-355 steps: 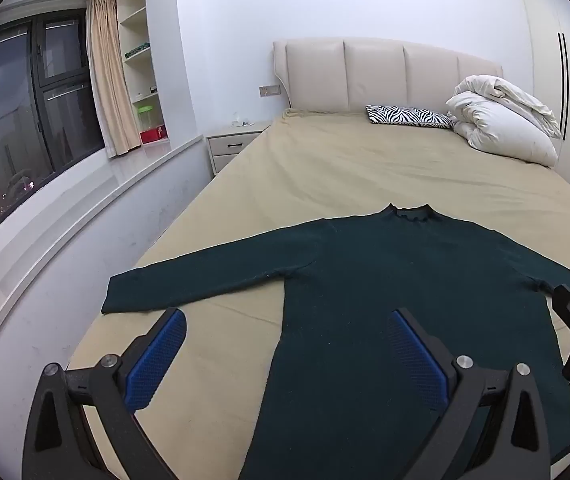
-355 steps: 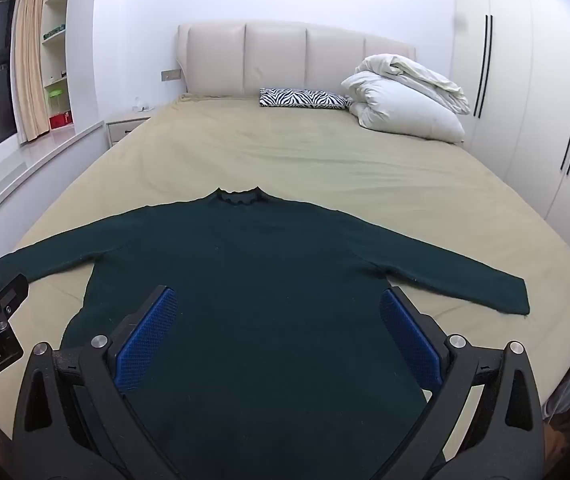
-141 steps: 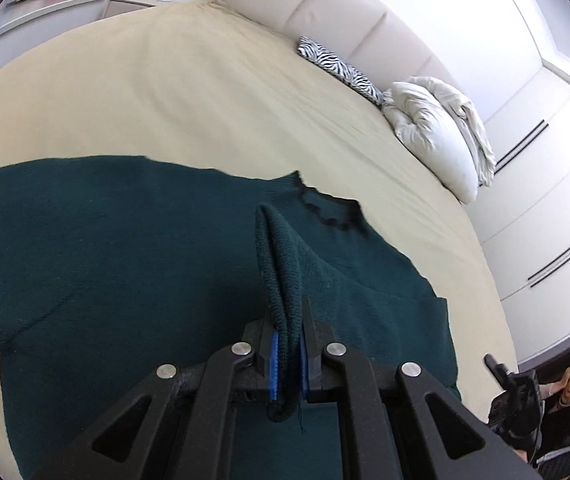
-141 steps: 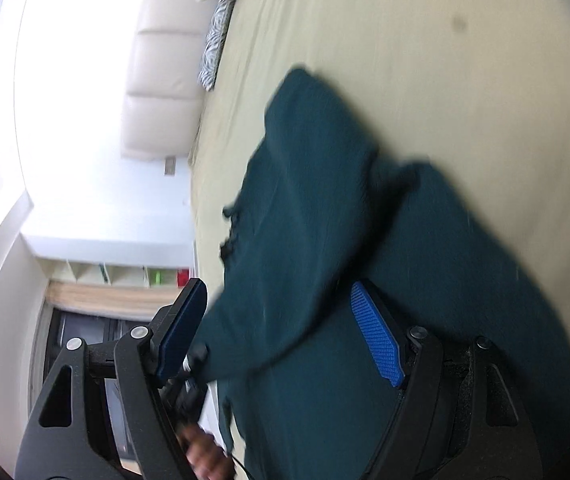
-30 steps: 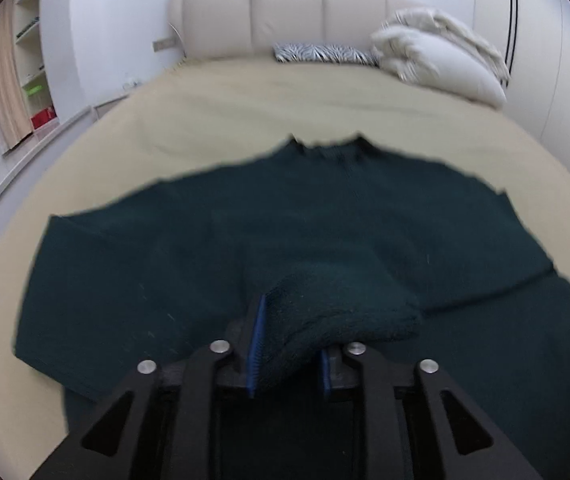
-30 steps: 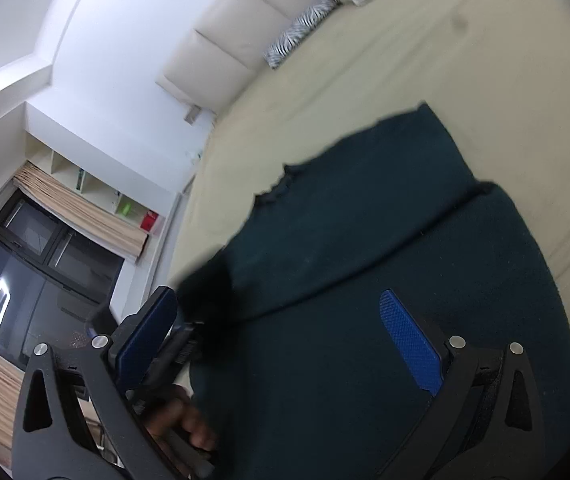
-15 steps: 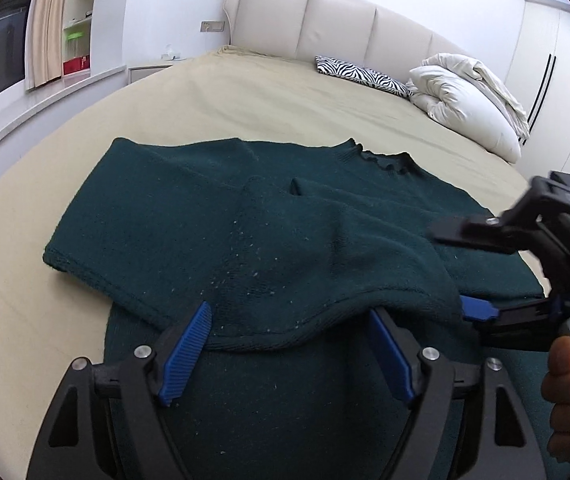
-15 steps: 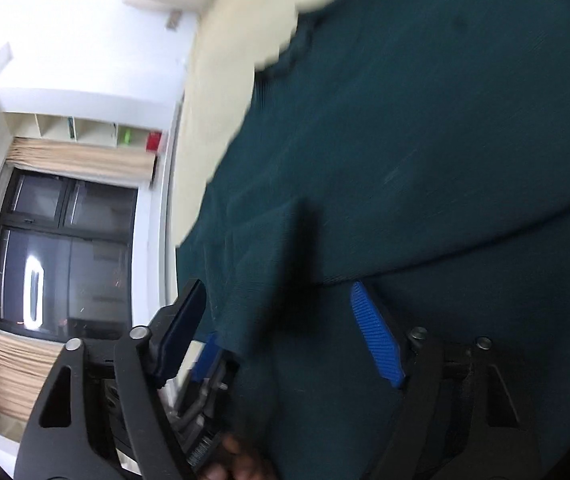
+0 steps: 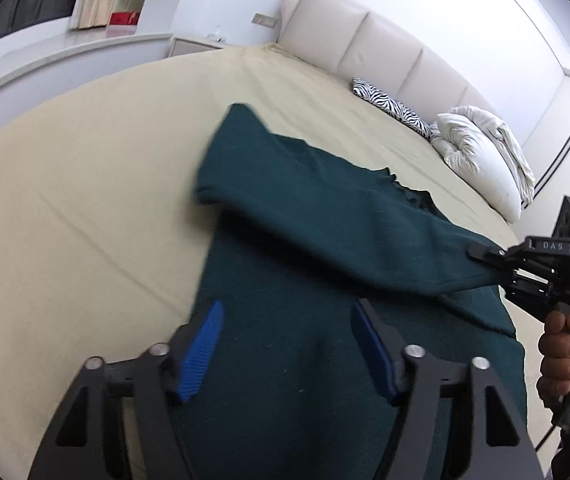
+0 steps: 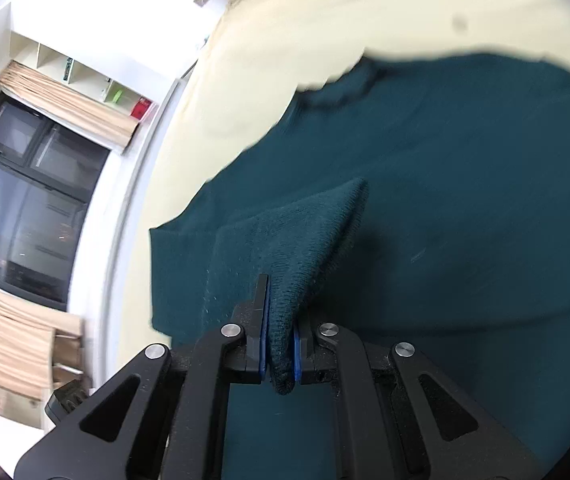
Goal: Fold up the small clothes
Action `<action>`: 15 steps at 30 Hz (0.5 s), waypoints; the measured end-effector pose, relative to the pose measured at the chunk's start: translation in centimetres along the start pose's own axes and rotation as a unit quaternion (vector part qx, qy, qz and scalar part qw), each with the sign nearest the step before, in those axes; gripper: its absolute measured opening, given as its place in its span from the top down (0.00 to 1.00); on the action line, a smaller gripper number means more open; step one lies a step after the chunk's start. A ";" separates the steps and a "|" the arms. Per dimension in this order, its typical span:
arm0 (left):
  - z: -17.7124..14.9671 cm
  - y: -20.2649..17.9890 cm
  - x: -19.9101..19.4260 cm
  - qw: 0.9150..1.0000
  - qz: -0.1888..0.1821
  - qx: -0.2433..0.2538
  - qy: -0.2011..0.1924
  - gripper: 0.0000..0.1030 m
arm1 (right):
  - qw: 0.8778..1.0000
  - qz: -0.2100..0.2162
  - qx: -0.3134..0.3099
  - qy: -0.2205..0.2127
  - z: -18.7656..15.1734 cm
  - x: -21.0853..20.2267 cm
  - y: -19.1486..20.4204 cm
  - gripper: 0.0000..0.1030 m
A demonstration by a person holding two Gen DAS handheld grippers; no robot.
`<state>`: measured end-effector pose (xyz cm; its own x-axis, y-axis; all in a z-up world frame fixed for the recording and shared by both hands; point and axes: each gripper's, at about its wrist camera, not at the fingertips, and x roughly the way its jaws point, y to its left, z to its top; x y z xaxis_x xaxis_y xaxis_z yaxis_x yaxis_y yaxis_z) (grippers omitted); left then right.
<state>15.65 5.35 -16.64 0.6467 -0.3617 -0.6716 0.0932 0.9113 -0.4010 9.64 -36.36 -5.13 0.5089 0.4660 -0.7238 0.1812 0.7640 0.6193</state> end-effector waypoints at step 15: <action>3.6 0.4 -1.8 0.999 -0.030 -0.033 -0.027 0.48 | 0.995 -0.093 0.002 -0.034 1.6 -2.8 -7.7 0.91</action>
<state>17.25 7.04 -13.33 0.6815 -0.4025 -0.6112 0.0844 0.8728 -0.4806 8.21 -44.24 -7.34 0.5224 0.2842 -0.8040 0.2816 0.8325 0.4772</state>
